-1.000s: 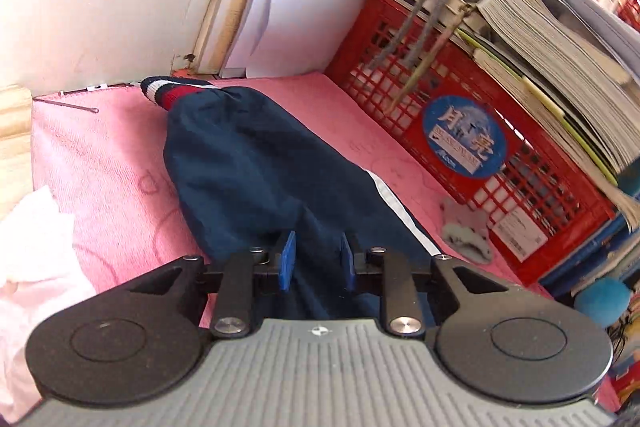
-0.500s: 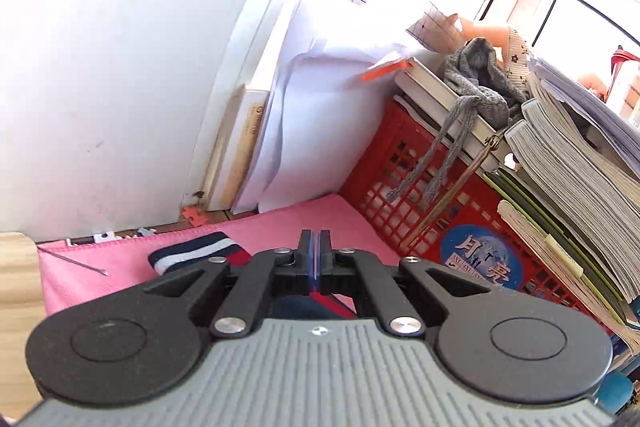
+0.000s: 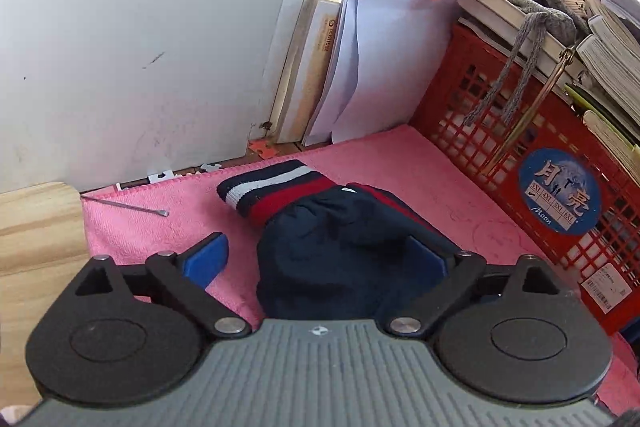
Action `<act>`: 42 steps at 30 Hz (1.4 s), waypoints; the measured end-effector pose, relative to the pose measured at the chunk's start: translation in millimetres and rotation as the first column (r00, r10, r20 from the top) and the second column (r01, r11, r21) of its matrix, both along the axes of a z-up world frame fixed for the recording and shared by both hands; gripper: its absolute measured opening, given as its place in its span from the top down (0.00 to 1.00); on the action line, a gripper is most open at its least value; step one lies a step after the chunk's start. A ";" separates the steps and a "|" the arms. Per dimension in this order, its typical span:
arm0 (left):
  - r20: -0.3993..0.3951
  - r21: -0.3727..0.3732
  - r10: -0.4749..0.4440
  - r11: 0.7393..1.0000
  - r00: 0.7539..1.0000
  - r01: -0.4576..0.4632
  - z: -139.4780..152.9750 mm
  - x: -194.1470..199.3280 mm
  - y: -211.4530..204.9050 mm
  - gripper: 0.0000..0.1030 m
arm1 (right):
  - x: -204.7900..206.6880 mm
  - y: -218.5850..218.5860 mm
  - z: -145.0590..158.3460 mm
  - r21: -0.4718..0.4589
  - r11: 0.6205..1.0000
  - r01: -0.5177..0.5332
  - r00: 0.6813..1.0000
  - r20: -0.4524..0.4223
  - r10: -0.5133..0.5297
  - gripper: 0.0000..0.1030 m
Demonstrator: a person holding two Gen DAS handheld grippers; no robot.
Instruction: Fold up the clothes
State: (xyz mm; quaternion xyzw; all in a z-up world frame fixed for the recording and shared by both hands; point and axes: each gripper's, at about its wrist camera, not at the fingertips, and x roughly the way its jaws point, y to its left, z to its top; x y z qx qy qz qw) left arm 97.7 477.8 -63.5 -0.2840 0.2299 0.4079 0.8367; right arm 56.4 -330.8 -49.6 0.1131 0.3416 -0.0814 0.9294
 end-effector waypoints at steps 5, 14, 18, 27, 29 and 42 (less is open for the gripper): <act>0.065 0.086 0.017 0.996 0.998 -0.022 25.3 4.1 -9.0 0.88 | 2.2 0.0 1.7 0.001 1.000 0.002 1.000 -0.013 -0.002 0.00; -0.118 0.411 0.069 0.911 0.991 -0.014 76.7 57.6 -5.6 0.85 | 6.3 8.8 3.6 0.034 0.999 -0.030 0.999 -0.020 0.031 0.00; -0.236 0.308 0.032 0.950 0.971 0.043 39.3 56.3 -14.2 0.78 | 3.7 9.8 8.7 0.038 0.998 -0.057 0.998 -0.039 0.058 0.00; -0.195 0.298 -0.055 0.948 0.979 0.113 61.9 2.4 -57.8 0.33 | -17.0 53.9 73.5 -0.150 0.912 -0.381 0.920 0.043 0.391 0.00; -0.158 0.318 -0.125 0.933 0.979 0.170 75.6 -12.6 -82.2 0.33 | 14.3 74.7 72.1 -0.151 0.893 -0.425 0.900 0.034 0.434 0.00; -0.119 0.315 -0.829 0.490 0.546 0.813 80.1 -6.5 -267.9 0.26 | 120.0 131.4 61.6 -0.082 0.855 -0.513 0.858 -0.076 0.507 0.02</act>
